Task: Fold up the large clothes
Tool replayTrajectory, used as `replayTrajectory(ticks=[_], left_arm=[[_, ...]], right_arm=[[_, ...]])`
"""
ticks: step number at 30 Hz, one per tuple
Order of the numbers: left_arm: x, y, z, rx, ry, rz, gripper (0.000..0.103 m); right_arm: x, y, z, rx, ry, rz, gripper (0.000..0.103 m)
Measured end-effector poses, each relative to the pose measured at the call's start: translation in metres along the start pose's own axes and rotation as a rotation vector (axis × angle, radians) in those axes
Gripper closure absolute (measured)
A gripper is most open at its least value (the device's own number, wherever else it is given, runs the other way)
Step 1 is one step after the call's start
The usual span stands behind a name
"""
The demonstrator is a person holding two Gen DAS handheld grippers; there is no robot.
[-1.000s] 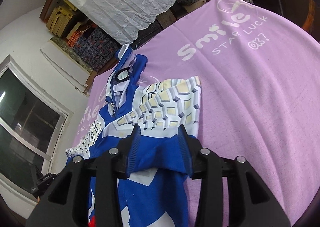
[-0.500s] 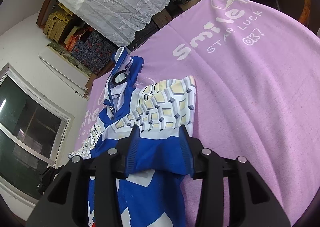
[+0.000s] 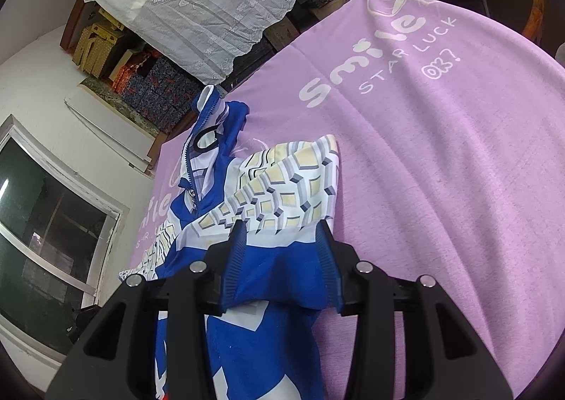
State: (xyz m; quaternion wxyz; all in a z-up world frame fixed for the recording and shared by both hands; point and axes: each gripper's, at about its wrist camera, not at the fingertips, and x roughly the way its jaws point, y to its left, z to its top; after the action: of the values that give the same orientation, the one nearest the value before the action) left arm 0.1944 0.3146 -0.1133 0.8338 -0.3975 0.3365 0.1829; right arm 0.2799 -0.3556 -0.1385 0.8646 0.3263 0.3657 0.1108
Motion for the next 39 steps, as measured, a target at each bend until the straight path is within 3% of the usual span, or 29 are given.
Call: replayTrajectory(ticks=[7,14,21,30,35,39], left_arm=[[-0.038,-0.062,-0.011,0.258,-0.106,0.084,0.100],[-0.064,-0.126,-0.035,0.461,-0.178,0.093,0.100],[-0.072,-0.214,-0.098,0.750,-0.227,0.052,0.100],[-0.041,-0.287,-0.220,1.046,-0.147,-0.055,0.100],[0.012,-0.290,-0.276,1.158,-0.023,-0.028,0.100],[0.041,-0.282,-0.294,1.197,0.059,0.010,0.097]], right_arm=[[-0.002,0.003,0.000,-0.015,0.003,0.009,0.062],[-0.004,0.005,-0.001,-0.019,0.001,0.013,0.062],[-0.004,0.006,-0.001,-0.024,0.007,0.013,0.062],[-0.005,0.005,0.001,-0.021,0.005,0.014,0.062],[-0.006,0.003,0.002,-0.012,0.005,0.014,0.062],[-0.006,0.000,0.004,-0.004,0.009,0.014,0.061]])
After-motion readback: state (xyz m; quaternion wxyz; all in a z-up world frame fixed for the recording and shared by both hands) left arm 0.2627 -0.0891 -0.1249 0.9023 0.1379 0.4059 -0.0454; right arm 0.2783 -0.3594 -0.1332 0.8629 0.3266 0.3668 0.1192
